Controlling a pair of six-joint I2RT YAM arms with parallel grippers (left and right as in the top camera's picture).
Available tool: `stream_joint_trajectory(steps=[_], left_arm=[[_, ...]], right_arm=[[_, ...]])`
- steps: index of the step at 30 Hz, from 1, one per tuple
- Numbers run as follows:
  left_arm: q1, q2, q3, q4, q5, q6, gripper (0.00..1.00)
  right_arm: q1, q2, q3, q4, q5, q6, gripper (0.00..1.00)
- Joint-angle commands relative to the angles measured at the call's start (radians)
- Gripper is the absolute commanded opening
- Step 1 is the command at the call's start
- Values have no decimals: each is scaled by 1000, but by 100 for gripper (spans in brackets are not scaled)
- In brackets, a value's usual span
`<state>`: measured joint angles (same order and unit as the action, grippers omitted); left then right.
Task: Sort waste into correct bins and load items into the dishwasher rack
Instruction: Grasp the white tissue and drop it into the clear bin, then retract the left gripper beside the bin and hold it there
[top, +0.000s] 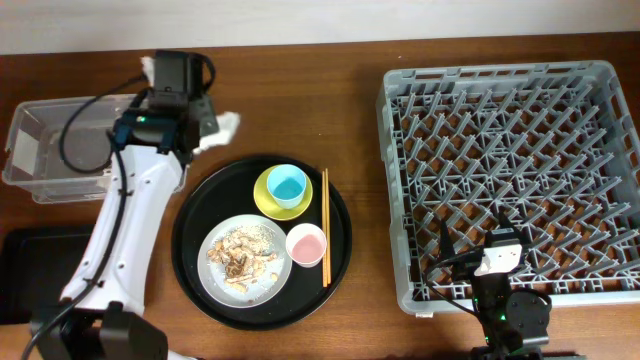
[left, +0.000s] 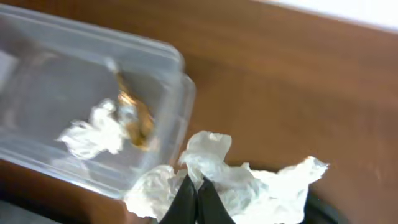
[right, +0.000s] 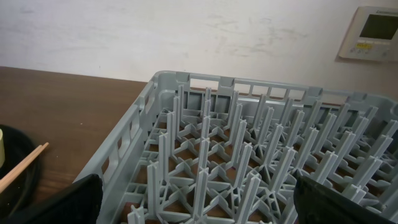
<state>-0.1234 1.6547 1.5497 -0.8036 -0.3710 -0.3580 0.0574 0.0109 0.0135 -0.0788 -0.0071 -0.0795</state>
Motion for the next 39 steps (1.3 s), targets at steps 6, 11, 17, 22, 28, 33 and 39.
stream_joint_trajectory(steps=[6, 11, 17, 22, 28, 33, 39], left_arm=[[176, 12, 7, 223, -150, -79, 1], [266, 43, 7, 231, -150, -79, 1], [308, 93, 6, 222, -146, -78, 77], [307, 41, 6, 188, -108, -78, 81], [307, -132, 6, 31, 287, -78, 99], [307, -206, 6, -156, 740, -51, 99], [236, -206, 2, -350, 818, 89, 99]], right_arm=[[-7, -7, -8, -2, 8, 2, 98], [-7, -7, -8, -2, 8, 2, 98], [-7, -7, -8, -2, 8, 2, 98], [-7, -7, -8, -2, 8, 2, 98], [-7, -7, -8, -2, 8, 2, 98], [-7, -7, -8, -2, 8, 2, 98], [-7, -7, -8, -2, 8, 2, 98]])
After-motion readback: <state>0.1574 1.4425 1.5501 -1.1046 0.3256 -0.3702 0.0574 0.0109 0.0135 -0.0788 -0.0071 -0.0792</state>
